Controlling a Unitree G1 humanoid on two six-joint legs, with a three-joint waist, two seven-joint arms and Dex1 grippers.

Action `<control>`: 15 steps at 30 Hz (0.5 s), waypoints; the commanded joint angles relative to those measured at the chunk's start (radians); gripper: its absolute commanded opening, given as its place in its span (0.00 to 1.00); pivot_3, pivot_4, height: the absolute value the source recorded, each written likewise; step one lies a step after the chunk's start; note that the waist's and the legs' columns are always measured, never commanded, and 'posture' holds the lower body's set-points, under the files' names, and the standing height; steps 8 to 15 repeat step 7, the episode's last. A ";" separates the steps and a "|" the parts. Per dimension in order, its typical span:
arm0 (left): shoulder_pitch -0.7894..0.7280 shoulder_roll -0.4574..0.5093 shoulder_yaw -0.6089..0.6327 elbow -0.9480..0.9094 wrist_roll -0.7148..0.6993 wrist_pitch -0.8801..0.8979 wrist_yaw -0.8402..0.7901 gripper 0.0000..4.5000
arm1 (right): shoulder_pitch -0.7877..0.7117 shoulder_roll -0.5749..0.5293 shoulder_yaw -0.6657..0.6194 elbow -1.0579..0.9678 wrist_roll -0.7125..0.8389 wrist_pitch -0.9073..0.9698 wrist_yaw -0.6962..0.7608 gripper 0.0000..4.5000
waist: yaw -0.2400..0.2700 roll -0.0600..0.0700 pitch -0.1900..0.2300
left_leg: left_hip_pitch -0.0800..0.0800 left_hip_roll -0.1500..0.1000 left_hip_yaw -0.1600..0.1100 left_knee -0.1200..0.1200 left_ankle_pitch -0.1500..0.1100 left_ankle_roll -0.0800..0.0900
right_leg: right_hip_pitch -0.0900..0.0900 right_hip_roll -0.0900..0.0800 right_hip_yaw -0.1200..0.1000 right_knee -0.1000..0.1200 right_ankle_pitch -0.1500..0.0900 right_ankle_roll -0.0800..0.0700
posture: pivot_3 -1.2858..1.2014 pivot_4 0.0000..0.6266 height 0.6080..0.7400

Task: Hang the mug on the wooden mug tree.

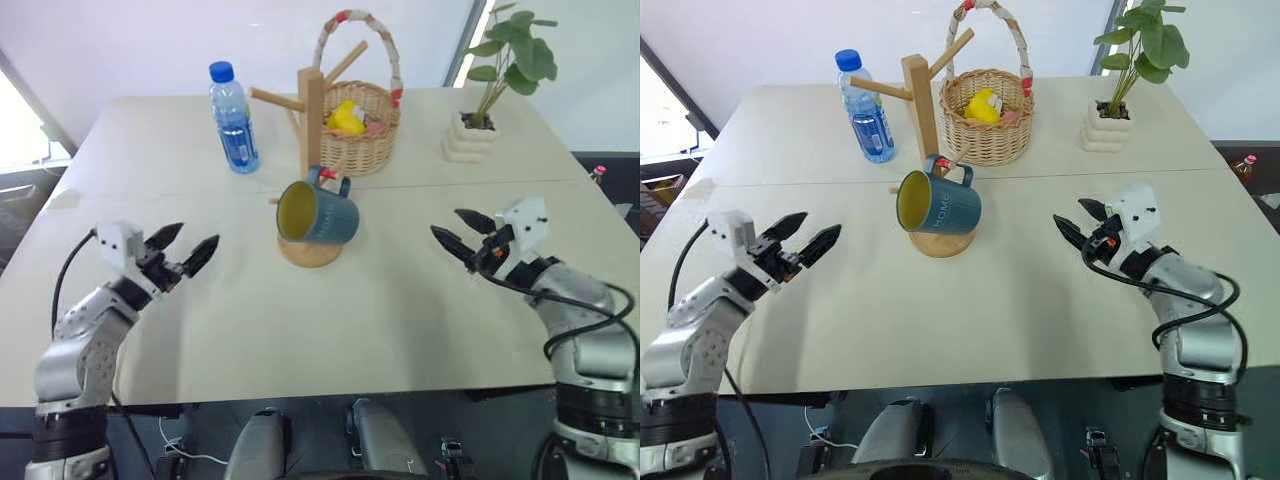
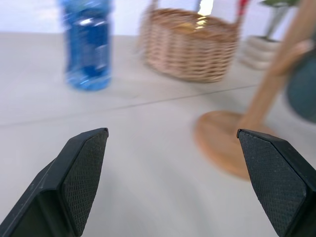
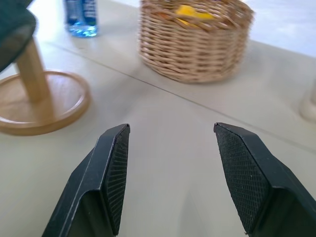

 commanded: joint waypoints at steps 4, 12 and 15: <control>0.069 -0.030 0.038 0.014 0.047 -0.070 0.043 1.00 | 0.009 0.019 0.008 0.130 0.016 -0.159 -0.011 0.62 | 0.006 0.000 0.000 | -0.001 0.000 0.000 0.000 0.000 0.000 | 0.000 -0.001 0.000 -0.001 0.000 0.000 | 0.52 0.24 1.00; 0.087 -0.032 0.039 0.009 0.058 -0.072 0.059 1.00 | 0.001 0.021 0.032 0.158 0.015 -0.187 -0.011 0.62 | 0.005 0.000 0.000 | -0.001 0.000 0.000 0.000 0.000 0.000 | 0.000 -0.001 0.000 -0.001 0.000 0.000 | 0.52 0.24 1.00; 0.087 -0.032 0.039 0.009 0.058 -0.072 0.059 1.00 | 0.001 0.021 0.032 0.158 0.015 -0.187 -0.011 0.62 | 0.005 0.000 0.000 | -0.001 0.000 0.000 0.000 0.000 0.000 | 0.000 -0.001 0.000 -0.001 0.000 0.000 | 0.52 0.24 1.00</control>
